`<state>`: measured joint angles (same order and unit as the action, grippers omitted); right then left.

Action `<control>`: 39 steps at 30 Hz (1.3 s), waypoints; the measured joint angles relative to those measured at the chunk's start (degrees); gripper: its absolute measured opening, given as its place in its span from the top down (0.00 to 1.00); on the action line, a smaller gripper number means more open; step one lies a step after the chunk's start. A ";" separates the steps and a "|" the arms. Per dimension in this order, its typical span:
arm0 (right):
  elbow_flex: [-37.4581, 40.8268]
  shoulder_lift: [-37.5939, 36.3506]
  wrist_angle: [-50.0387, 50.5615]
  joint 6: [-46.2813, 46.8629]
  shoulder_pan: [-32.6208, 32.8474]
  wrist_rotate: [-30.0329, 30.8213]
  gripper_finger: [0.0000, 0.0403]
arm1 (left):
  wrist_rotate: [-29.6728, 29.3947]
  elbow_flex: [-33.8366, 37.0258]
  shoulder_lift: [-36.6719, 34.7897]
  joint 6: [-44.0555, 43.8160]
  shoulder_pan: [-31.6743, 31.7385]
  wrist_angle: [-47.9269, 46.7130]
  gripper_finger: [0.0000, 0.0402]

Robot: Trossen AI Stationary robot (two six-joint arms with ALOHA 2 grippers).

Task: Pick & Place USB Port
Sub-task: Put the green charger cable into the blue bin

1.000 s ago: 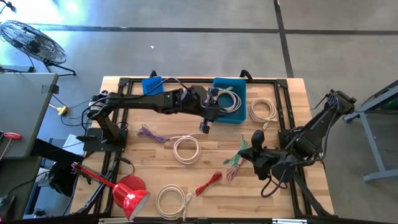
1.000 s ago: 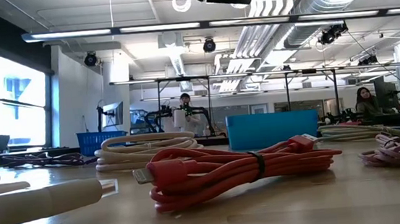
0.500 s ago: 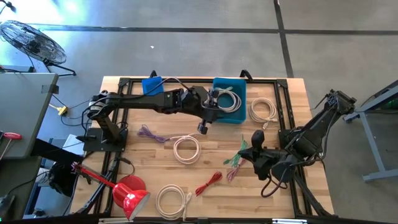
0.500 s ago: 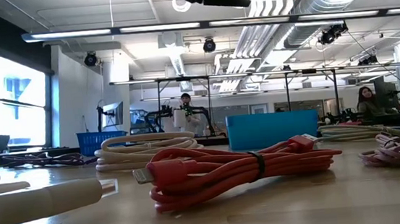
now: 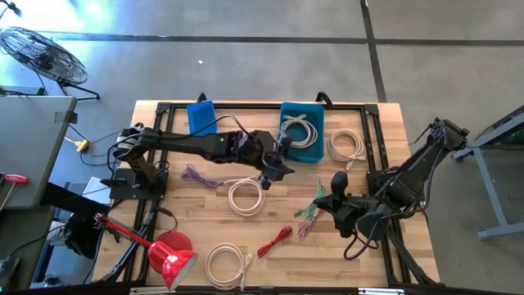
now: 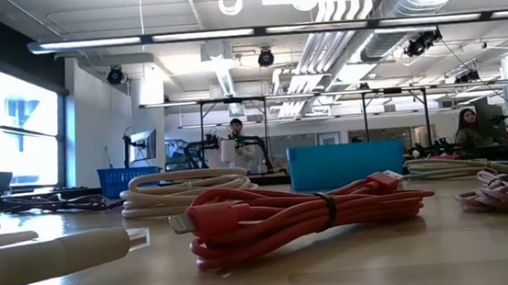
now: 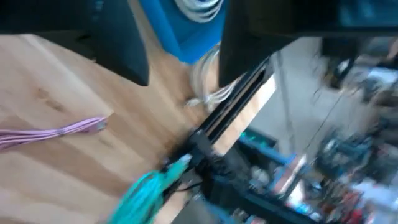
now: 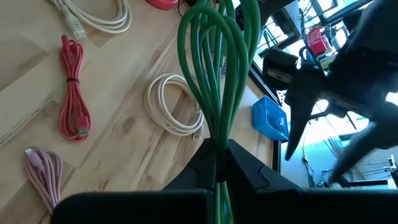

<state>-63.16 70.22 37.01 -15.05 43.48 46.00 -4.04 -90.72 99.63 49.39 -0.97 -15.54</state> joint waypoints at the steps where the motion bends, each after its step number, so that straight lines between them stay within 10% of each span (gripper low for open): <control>1: 0.00 0.00 0.00 0.00 -0.02 0.03 0.99 | -0.45 0.00 0.00 0.08 0.00 -0.07 0.45; 17: 0.02 0.00 -10.42 -11.53 -4.42 5.71 0.99 | 28.68 -0.02 0.00 -3.15 -0.20 6.99 0.25; 39: 0.02 2.78 -15.51 -14.57 -14.88 -6.19 0.99 | 22.97 -0.02 0.00 -3.40 -0.18 6.20 0.25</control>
<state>-63.13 73.00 21.51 -29.62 28.59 39.81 18.93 -90.74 99.63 46.00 -1.15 -9.34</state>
